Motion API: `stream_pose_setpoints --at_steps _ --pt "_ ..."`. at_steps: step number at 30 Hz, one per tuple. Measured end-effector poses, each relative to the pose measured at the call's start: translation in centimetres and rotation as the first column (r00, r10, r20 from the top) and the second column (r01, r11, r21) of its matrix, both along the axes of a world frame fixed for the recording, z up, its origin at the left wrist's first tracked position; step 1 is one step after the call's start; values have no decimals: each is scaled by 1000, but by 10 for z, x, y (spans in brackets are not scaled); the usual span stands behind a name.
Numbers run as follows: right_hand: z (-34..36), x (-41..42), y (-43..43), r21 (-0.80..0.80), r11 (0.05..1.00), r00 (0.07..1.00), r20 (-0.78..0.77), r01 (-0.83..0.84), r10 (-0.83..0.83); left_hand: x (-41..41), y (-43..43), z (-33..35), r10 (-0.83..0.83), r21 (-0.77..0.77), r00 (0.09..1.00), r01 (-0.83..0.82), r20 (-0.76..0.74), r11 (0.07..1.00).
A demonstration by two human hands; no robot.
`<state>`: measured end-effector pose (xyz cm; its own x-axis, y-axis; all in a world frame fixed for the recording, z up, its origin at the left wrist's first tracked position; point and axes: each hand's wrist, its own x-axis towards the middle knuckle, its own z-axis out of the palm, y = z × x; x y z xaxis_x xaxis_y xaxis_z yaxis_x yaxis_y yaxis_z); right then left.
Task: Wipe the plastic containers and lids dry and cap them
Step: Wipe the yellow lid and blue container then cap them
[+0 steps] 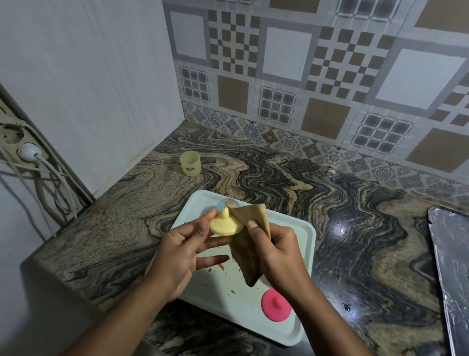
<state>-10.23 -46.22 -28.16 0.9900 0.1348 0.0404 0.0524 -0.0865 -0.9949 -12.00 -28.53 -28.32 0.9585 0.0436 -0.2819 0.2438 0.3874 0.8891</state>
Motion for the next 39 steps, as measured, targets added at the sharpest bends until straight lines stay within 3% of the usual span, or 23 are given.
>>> stream_pose_setpoints --at_steps 4,14,20,23,29,34,39 --pt "7 3 2 -22 1000 1000 15 -6 6 2 -1 0 8 1 999 -8 42 1000" --pt "3 -5 11 -56 997 995 86 -49 54 9 -6 -4 84 -133 996 -86 -24 987" --pt "-4 -3 6 -136 990 995 98 45 -32 5 0 2 -123 27 990 126 -75 992" --pt "-2 1 2 -128 991 995 99 39 -27 5 2 9 -185 1 979 185 -87 983" --pt "5 5 1 -160 987 993 120 18 1 10 6 11 -124 -55 979 116 -162 992" --pt "2 1 11 -165 986 978 202 -16 49 13 2 10 -40 -254 987 -1 -157 967" --pt "-5 -16 15 -96 990 974 193 -104 122 17 3 9 45 -331 982 -104 -183 938"
